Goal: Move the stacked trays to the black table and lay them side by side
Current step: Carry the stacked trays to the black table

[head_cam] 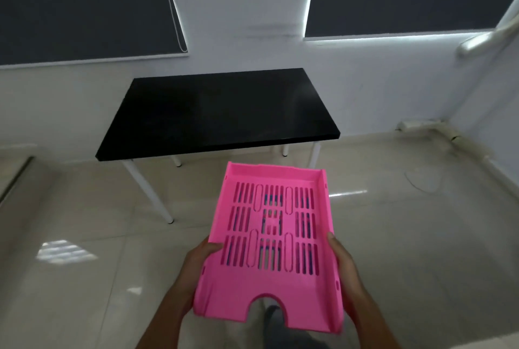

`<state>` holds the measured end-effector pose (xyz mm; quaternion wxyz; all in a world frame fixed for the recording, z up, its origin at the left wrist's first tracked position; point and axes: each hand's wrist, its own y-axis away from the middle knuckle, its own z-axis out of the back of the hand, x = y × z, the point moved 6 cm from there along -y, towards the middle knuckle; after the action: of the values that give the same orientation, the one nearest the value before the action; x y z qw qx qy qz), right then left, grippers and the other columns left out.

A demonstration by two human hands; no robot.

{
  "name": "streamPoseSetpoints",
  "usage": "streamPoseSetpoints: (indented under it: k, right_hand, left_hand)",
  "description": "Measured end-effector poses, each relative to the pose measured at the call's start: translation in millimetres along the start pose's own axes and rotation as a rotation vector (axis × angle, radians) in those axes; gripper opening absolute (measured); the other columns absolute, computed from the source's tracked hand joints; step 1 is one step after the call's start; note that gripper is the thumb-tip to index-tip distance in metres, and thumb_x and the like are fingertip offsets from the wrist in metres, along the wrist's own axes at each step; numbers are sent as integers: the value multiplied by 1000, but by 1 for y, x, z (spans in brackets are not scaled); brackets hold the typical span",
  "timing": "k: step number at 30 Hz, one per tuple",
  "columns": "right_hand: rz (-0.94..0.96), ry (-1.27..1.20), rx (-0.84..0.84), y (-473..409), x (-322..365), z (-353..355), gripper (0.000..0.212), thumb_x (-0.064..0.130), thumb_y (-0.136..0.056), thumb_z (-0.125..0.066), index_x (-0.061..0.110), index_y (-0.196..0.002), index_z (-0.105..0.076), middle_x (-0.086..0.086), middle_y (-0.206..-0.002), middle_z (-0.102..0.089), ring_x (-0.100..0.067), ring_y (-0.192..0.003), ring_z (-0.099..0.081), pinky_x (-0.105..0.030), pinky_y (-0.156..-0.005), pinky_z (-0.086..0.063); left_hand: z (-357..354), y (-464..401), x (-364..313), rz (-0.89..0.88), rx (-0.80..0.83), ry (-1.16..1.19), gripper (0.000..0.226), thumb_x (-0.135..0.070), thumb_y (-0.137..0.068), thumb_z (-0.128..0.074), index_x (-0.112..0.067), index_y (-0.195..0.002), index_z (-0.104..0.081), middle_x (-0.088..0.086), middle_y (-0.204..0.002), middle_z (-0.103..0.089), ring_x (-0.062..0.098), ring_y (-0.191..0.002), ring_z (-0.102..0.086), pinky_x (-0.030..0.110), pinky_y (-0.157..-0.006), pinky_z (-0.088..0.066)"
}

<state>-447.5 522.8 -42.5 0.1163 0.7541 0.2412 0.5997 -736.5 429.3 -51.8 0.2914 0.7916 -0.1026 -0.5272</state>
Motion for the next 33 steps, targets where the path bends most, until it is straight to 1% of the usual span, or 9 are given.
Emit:
streamPoseSetpoints:
  k: [5,9,13,16,18,20,26,29,33]
  right_hand:
    - [-10,6,102,-102,45,-66,51,42,-100,-45,2,-106,-76,-32,-103,-74,-47,-89,-73,-60,-89,-56]
    - [-23,3,191,-189,90,-117,59,44,-101,-44,-9,-118,-65,-28,-97,-71,-43,-84,-71,-56,-84,-58]
    - [-28,7,255,-259,135,-173,69,52,-95,-52,-11,-125,-56,-30,-107,-63,-46,-94,-61,-70,-97,-46]
    - [-24,32,275,-303,154,-207,70,54,-92,-54,-7,-127,-58,-32,-112,-63,-44,-96,-62,-61,-93,-52]
    - [-29,54,266,-335,163,-225,69,53,-87,-59,-5,-125,-61,-30,-112,-66,-42,-94,-66,-54,-85,-57]
    - [-35,55,262,-364,169,-242,66,51,-88,-60,-4,-125,-61,-28,-112,-67,-41,-92,-68,-51,-83,-59]
    - [-94,5,188,-454,186,-283,72,50,-85,-61,-8,-129,-57,-27,-105,-66,-38,-85,-68,-47,-77,-61]
    - [-164,-24,176,-486,195,-299,66,48,-88,-60,-3,-130,-58,-30,-115,-65,-38,-86,-67,-47,-75,-61]
    - [-155,8,107,-523,206,-307,65,45,-86,-61,-2,-132,-58,-32,-119,-66,-37,-88,-68,-47,-78,-60]
  left_hand:
    - [31,-76,-72,-70,-38,29,69,-39,-60,-79,-1,-116,-67,25,-102,-72,39,-85,-69,51,-79,-55]
    - [46,-138,-141,-91,-87,26,65,-39,-66,-79,-3,-118,-67,29,-110,-69,41,-91,-68,56,-87,-54]
    - [66,-184,-213,-151,-165,32,53,-37,-73,-75,-8,-117,-69,29,-116,-69,49,-103,-66,65,-95,-49]
    - [83,-215,-249,-176,-193,38,55,-40,-68,-76,-10,-115,-70,27,-114,-70,51,-106,-64,67,-95,-48]
    - [97,-242,-268,-163,-212,60,62,-41,-62,-79,-10,-115,-71,25,-112,-71,47,-102,-66,65,-95,-49]
    - [107,-273,-290,-154,-202,87,63,-37,-62,-79,-10,-118,-69,26,-112,-71,43,-98,-68,62,-94,-50]
    - [132,-372,-351,-139,-130,61,48,-27,-77,-73,-10,-121,-65,16,-100,-77,34,-87,-74,50,-78,-57]
    - [139,-408,-379,-115,-104,37,51,-27,-75,-67,-10,-124,-64,18,-104,-76,37,-92,-73,54,-83,-57]
    - [145,-445,-403,-92,-69,39,50,-24,-77,-74,-13,-125,-65,19,-106,-75,34,-91,-73,49,-81,-57]
